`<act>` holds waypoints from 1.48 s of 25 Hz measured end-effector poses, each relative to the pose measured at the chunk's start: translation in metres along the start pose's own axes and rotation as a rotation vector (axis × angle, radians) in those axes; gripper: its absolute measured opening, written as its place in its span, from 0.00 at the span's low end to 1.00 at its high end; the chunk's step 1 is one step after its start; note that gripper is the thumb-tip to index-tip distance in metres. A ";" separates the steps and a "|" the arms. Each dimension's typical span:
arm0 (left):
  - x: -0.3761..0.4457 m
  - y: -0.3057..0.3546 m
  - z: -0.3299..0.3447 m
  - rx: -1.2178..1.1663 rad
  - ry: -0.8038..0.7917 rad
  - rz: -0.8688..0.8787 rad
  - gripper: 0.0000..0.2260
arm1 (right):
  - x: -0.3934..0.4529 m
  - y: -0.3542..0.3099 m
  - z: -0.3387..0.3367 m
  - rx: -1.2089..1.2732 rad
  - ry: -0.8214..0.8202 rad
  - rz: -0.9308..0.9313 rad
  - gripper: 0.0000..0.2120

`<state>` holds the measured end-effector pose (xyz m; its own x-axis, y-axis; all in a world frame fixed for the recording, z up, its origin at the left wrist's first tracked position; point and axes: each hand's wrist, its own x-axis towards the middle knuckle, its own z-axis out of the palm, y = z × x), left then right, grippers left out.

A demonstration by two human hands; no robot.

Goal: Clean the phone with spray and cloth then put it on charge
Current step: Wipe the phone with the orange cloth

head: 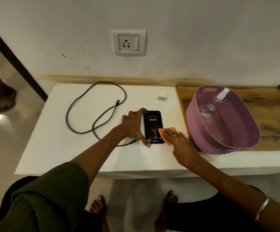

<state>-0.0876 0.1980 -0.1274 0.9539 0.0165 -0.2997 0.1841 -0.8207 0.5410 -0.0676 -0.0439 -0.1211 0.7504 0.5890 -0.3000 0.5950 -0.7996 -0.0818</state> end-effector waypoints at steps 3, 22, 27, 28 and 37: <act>0.000 0.000 0.000 0.004 -0.004 -0.003 0.64 | -0.021 0.002 0.008 -0.040 -0.006 -0.040 0.43; -0.001 -0.001 0.001 0.025 -0.016 -0.029 0.67 | -0.075 0.096 -0.161 0.254 0.616 0.189 0.21; 0.001 0.003 0.001 0.025 -0.030 -0.028 0.67 | -0.036 0.120 -0.128 0.178 0.229 0.228 0.14; 0.001 0.003 0.001 0.026 -0.031 -0.027 0.67 | -0.030 0.119 -0.122 0.171 0.189 0.226 0.13; 0.002 0.002 -0.001 0.027 -0.024 -0.031 0.66 | -0.026 0.110 -0.107 0.871 -0.090 0.526 0.18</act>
<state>-0.0846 0.1971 -0.1261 0.9417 0.0283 -0.3352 0.2064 -0.8353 0.5096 0.0087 -0.1344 -0.0206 0.8104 0.1566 -0.5646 -0.2469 -0.7827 -0.5713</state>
